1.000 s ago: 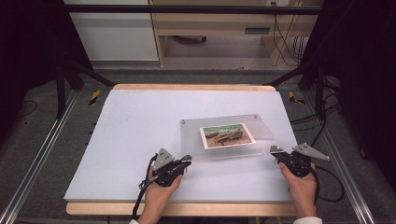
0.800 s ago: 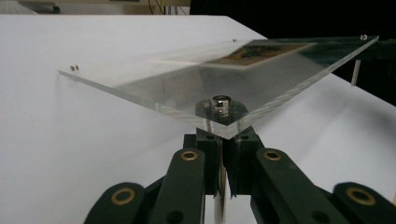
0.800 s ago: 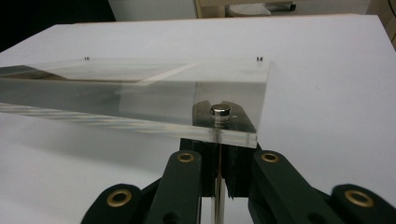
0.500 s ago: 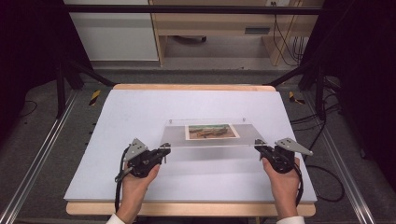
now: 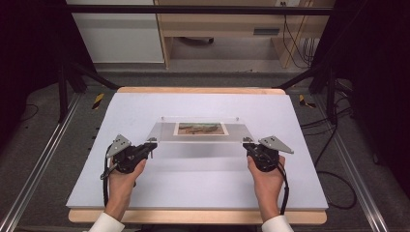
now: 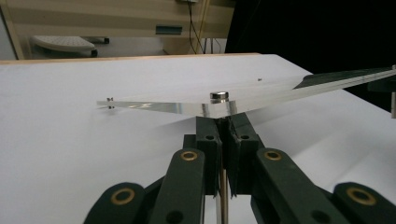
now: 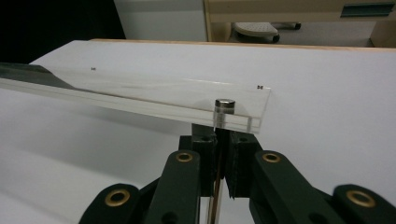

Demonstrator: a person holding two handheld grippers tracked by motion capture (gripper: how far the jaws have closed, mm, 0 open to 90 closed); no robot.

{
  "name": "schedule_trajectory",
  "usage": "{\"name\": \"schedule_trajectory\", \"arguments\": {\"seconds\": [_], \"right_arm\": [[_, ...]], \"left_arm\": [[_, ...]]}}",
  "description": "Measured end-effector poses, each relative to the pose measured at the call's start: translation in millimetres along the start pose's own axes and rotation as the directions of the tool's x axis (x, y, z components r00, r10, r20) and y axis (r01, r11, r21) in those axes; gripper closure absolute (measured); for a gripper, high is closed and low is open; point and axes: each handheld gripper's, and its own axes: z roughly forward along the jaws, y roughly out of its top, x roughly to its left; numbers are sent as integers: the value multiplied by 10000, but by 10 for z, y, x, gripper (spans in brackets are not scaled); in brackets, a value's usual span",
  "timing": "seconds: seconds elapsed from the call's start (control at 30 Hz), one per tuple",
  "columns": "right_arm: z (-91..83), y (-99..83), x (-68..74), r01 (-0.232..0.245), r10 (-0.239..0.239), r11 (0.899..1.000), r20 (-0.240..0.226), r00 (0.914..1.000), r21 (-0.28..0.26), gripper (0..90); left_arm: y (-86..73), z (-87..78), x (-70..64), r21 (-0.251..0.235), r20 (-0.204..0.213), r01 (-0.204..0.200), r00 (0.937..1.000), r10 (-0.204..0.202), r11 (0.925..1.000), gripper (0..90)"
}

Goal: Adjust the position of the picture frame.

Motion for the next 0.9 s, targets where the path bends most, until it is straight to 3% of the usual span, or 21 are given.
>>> {"name": "schedule_trajectory", "arguments": {"seconds": [0.33, 0.6, 0.77, 0.9], "right_arm": [[-9, -134, 97, 123, -120, 9995, -94, 9999, 296, 839], [-10, -235, 92, 2, 14, 9983, -264, 9997, 589, 844], [0, -286, 92, 83, -61, 9967, -276, 9996, 807, 845], [11, -316, 81, 65, -37, 9953, -300, 9995, 964, 847]], "left_arm": [[-94, -11, 51, 642, -148, 136, 9998, -127, 9978, 844], [-165, -9, 37, 1002, -301, 199, 9994, -170, 9948, 844], [-223, -4, 37, 1302, -330, 520, 9983, -481, 9901, 844], [-245, 12, 22, 1591, -380, 401, 9987, -345, 9864, 843]]}}
